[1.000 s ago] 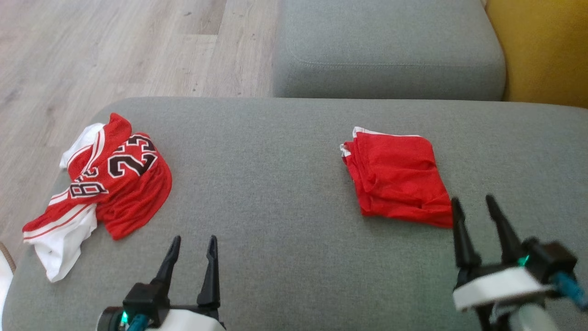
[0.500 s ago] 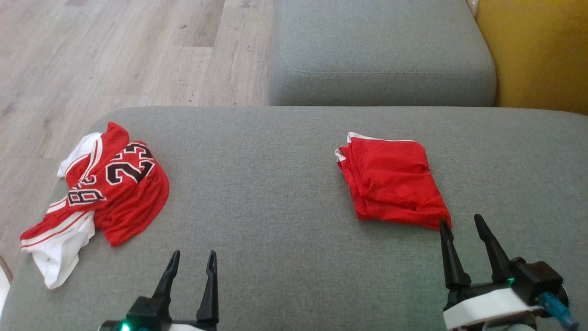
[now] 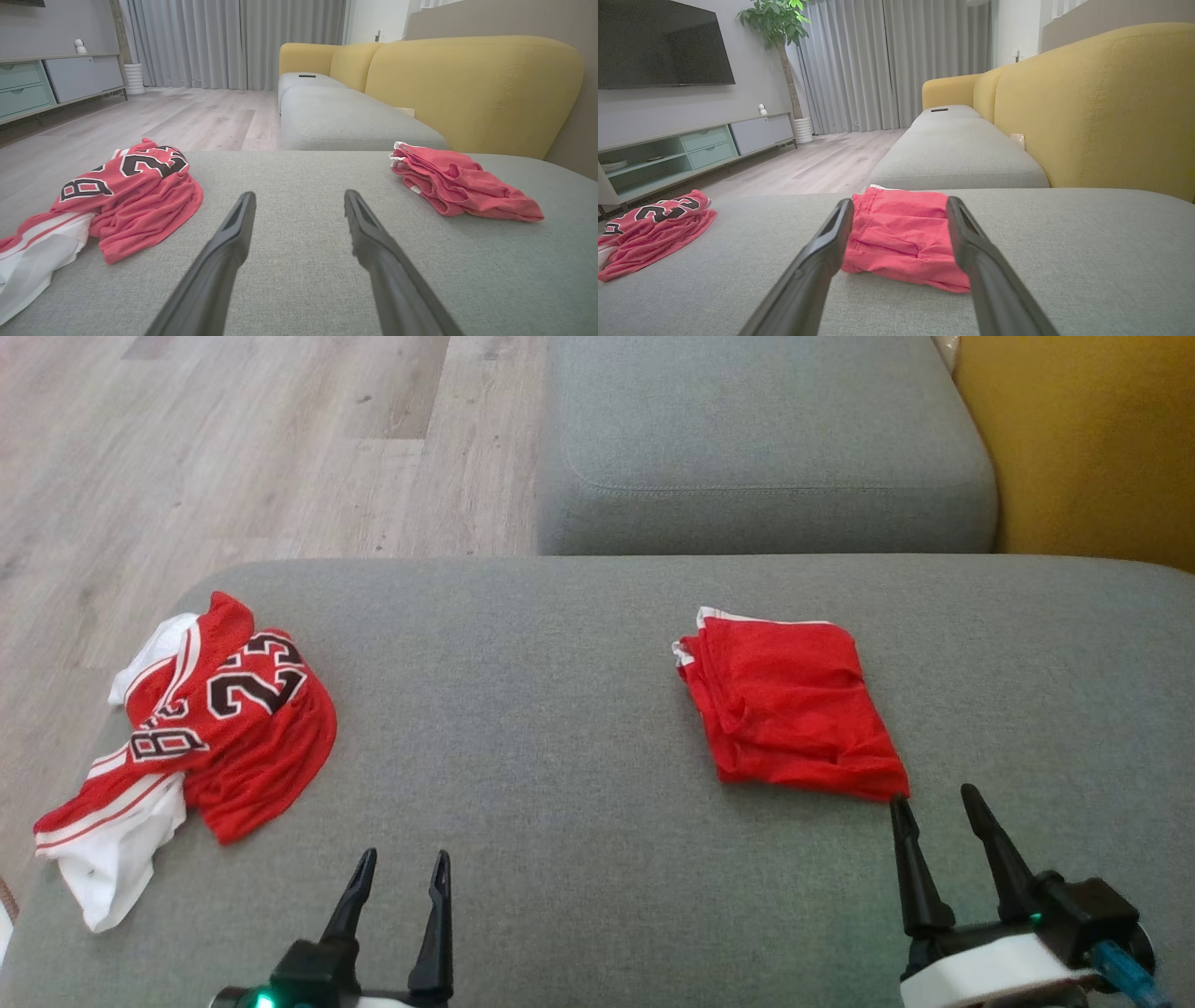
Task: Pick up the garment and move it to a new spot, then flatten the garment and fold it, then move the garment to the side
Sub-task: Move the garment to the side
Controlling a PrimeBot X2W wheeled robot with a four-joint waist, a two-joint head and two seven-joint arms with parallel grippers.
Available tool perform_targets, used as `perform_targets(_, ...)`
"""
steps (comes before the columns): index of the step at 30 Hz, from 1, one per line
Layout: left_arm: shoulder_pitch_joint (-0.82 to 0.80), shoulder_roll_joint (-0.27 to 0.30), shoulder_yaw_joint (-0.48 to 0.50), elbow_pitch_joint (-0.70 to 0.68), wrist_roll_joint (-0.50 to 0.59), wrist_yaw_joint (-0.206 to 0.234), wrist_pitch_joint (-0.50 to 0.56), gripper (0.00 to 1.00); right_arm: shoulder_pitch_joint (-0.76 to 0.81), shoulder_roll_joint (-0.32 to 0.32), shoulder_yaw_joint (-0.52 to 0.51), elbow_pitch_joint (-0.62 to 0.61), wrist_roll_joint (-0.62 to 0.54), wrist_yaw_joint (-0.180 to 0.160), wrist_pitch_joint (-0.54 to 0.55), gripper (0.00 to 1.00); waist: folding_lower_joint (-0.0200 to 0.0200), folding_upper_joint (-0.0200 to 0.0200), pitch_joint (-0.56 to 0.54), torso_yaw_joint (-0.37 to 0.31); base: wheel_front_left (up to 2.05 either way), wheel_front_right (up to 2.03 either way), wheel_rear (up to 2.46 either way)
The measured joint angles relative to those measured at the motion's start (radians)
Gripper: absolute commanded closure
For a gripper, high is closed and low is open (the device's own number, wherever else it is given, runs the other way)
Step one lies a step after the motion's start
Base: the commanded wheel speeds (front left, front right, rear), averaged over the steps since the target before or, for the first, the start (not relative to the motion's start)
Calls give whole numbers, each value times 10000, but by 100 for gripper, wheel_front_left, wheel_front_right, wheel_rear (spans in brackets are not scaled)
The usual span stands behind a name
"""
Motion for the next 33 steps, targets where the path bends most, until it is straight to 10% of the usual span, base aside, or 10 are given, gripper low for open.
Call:
perform_targets(24,-282,-2,-625,84,0,-92,0,0,-133,-15,42,660,-265,0,0,0,0,0,612,2,0,0,0)
perform_targets(33,-1353,-21,-1097,-322,-31,-88,0,0,-2697,-585,-153,2151,-374,0,50,0,1,0,1856,183,0,0,0)
